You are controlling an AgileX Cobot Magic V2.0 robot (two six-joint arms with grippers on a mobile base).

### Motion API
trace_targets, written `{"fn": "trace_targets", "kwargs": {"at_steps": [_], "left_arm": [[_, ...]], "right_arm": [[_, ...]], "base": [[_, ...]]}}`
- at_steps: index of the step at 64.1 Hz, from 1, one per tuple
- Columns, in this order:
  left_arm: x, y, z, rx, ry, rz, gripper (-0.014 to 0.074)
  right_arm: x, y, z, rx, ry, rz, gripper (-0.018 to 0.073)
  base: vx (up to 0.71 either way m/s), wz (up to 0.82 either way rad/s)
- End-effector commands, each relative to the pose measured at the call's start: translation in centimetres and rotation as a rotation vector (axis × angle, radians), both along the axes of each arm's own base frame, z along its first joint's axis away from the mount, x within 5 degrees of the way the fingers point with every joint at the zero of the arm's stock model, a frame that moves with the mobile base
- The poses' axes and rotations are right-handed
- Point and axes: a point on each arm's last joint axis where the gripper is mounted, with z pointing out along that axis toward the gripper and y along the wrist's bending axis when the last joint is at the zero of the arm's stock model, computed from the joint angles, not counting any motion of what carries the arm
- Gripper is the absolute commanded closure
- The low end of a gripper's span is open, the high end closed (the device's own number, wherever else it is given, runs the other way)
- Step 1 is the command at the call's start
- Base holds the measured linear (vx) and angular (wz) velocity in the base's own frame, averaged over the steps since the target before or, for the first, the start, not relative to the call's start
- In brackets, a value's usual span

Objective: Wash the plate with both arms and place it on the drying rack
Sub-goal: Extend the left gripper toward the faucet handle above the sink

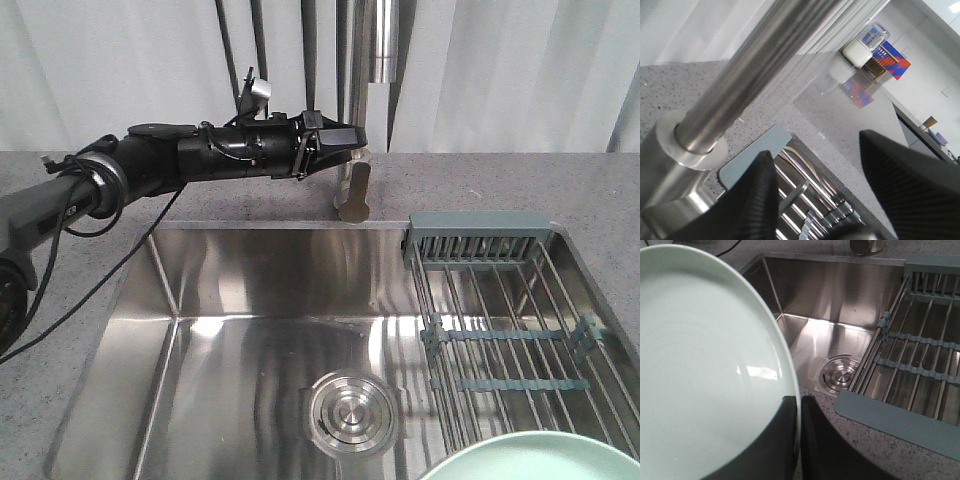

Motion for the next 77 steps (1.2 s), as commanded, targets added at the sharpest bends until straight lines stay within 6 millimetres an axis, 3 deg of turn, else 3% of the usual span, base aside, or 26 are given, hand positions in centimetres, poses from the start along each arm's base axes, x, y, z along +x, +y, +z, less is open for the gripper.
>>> {"fn": "trace_targets", "kwargs": {"at_steps": [1, 18, 35, 63, 77], "left_arm": [[-0.7, -0.5, 4.8, -0.106, -0.062, -0.006, 0.0216], [-0.7, -1.7, 3.4, -0.109, -0.021, -0.020, 0.0216], [-1.7, -3.1, 3.3, -0.114, -0.019, -0.086, 0.0216], [-3.3, -3.4, 2.5, -0.030, -0.005, -0.258, 0.0216], [-3.3, -3.4, 2.6, -0.034, -0.005, -0.263, 0.0217]], "right_arm": [[0.4, 0.1, 1.2, 0.049, -0.062, -0.019, 0.0564], [0.4, 0.1, 1.2, 0.049, -0.062, -0.019, 0.0564], [0.4, 0.1, 1.2, 0.049, -0.062, -0.019, 0.0564], [0.4, 0.1, 1.2, 0.049, -0.062, -0.019, 0.0564], [0.4, 0.1, 1.2, 0.049, -0.062, -0.019, 0.0564]], "base": [[0.00, 0.00], [0.00, 0.00], [0.00, 0.00], [0.00, 0.00], [0.00, 0.00]]}}
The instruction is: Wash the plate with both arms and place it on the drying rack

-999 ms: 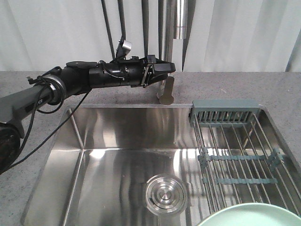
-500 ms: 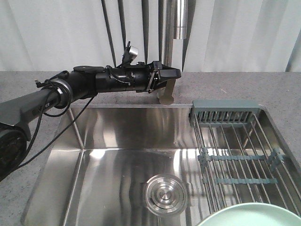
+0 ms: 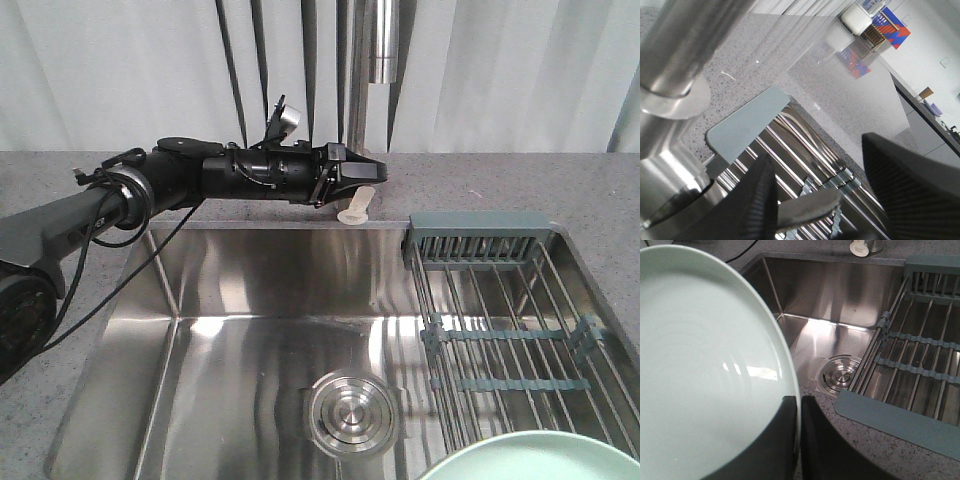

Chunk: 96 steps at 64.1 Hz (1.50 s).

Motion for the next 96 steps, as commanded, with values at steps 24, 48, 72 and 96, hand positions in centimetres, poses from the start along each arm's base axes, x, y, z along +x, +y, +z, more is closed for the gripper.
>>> {"fn": "trace_targets", "kwargs": {"at_steps": [24, 48, 72, 96], "left_arm": [[-1.7, 2.1, 6.5, -0.138, 0.004, -0.138, 0.0370], [-1.7, 9.0, 8.7, 0.136, 0.096, -0.049, 0.0605], [-10.1, 14.5, 21.2, 0.646, -0.205, 0.188, 0.0604], [-22.5, 17.6, 25.7, 0.765, -0.342, 0.340, 0.0604]], "right_arm": [[0.4, 0.1, 1.2, 0.049, -0.062, -0.019, 0.0564], [0.4, 0.1, 1.2, 0.049, -0.062, -0.019, 0.0564], [0.4, 0.1, 1.2, 0.049, -0.062, -0.019, 0.0564], [0.4, 0.1, 1.2, 0.049, -0.062, -0.019, 0.0564]], "base": [[0.00, 0.00], [0.00, 0.00], [0.00, 0.00], [0.00, 0.00]]}}
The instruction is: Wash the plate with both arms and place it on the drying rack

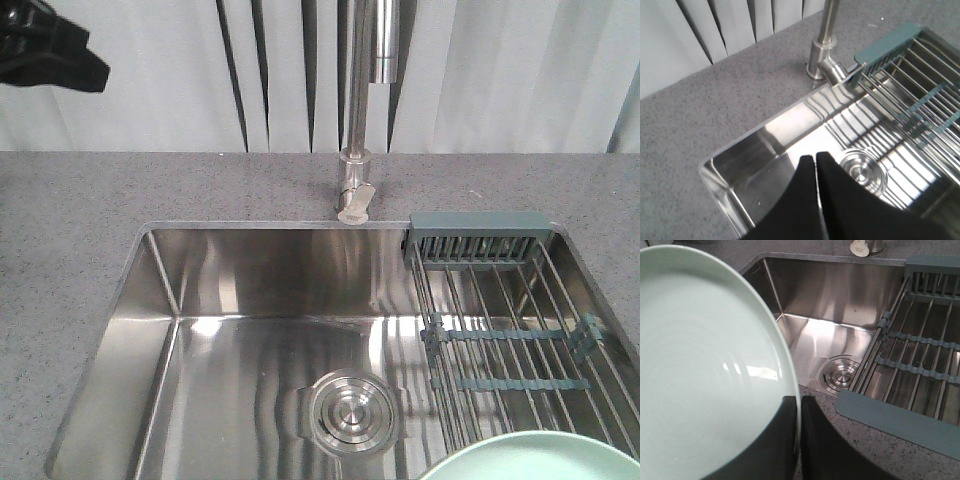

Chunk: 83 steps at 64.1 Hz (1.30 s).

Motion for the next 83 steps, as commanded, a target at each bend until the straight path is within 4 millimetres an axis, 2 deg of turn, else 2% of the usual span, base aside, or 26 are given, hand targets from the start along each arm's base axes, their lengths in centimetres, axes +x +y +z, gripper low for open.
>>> {"fn": "trace_targets", "kwargs": {"at_steps": [1, 7, 16, 23, 26, 35, 42, 48, 60, 83], "left_arm": [[-4.0, 0.5, 1.0, -0.042, -0.065, 0.022, 0.0604], [-6.5, 1.0, -0.5, -0.064, -0.105, 0.064, 0.0604], [-9.5, 1.7, -4.9, -0.093, -0.120, 0.132, 0.0604], [-11.6, 2.2, -9.5, -0.134, -0.111, 0.191, 0.0603], [-12.6, 2.4, -12.3, -0.154, -0.090, 0.225, 0.0603], [-15.1, 3.1, -18.1, -0.220, -0.092, 0.326, 0.0603], [-16.6, 3.5, -20.9, -0.278, -0.100, 0.386, 0.0603], [-17.5, 3.7, -21.8, -0.319, -0.132, 0.418, 0.0603], [-18.3, 4.2, -20.9, -0.359, -0.257, 0.443, 0.0603], [-18.4, 4.2, -20.8, -0.361, -0.259, 0.439, 0.0603]], "right_arm": [[0.4, 0.1, 1.2, 0.049, -0.062, -0.019, 0.0564], [0.4, 0.1, 1.2, 0.049, -0.062, -0.019, 0.0564], [0.4, 0.1, 1.2, 0.049, -0.062, -0.019, 0.0564], [0.4, 0.1, 1.2, 0.049, -0.062, -0.019, 0.0564], [0.4, 0.1, 1.2, 0.049, -0.062, -0.019, 0.0564], [0.4, 0.1, 1.2, 0.049, -0.062, -0.019, 0.0564], [0.4, 0.1, 1.2, 0.049, -0.062, -0.019, 0.0564], [0.4, 0.1, 1.2, 0.049, -0.062, -0.019, 0.0564], [0.4, 0.1, 1.2, 0.049, -0.062, -0.019, 0.0564], [0.4, 0.1, 1.2, 0.049, -0.062, -0.019, 0.0564]], "base": [[0.00, 0.00], [0.00, 0.00], [0.00, 0.00], [0.00, 0.00], [0.00, 0.00], [0.00, 0.00], [0.00, 0.00], [0.00, 0.00], [0.00, 0.00], [0.00, 0.00]]}}
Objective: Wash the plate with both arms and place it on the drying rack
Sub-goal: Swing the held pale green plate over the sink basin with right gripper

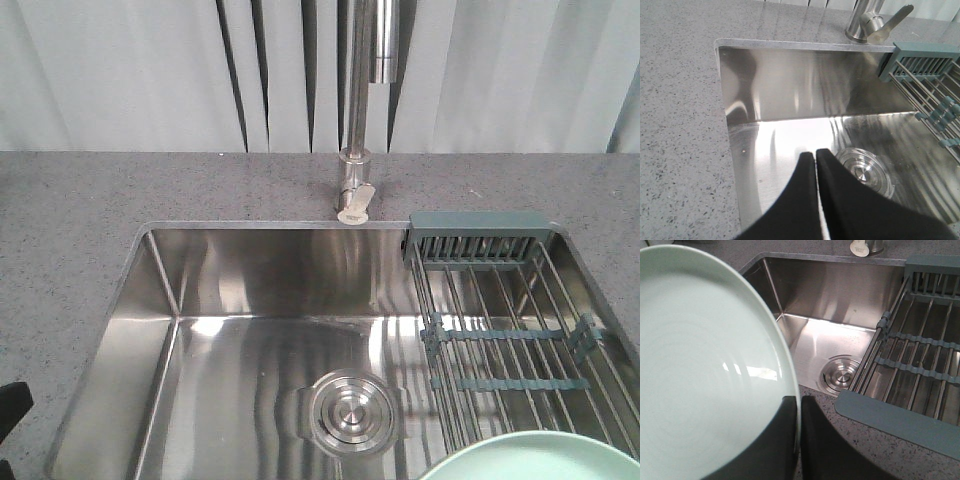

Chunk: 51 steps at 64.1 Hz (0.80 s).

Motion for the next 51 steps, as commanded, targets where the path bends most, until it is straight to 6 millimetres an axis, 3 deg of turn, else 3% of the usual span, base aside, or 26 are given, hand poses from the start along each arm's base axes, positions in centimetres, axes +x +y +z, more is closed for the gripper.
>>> {"fn": "trace_targets", "kwargs": {"at_steps": [1, 51], "left_arm": [[0.35, 0.16, 1.28, -0.042, -0.057, 0.038, 0.0603], [0.26, 0.05, 1.14, -0.041, -0.040, 0.025, 0.0603]], "right_arm": [[0.37, 0.11, 1.24, 0.049, -0.062, -0.019, 0.0564], [0.54, 0.10, 1.64, 0.075, -0.100, -0.031, 0.0564]], "base": [[0.00, 0.00], [0.00, 0.00]]}}
